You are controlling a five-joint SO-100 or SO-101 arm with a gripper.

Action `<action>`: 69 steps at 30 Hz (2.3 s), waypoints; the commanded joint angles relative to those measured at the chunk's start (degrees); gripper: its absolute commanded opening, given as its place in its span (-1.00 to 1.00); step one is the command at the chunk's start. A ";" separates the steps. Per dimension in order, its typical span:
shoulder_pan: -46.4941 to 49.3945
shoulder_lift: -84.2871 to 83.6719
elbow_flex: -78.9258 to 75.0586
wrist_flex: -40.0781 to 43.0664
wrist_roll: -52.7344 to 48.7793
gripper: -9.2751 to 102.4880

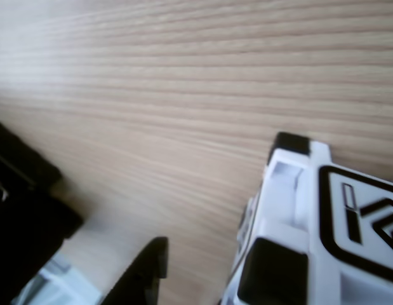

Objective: Stack cubes from left to right.

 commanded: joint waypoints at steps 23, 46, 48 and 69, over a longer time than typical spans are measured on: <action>0.62 0.70 -1.32 -0.18 -1.85 -0.70; 1.85 24.35 -1.23 0.62 -0.79 -0.84; 3.60 24.35 -1.32 0.62 -0.88 -0.84; 25.58 26.98 -1.41 0.70 -9.58 -0.84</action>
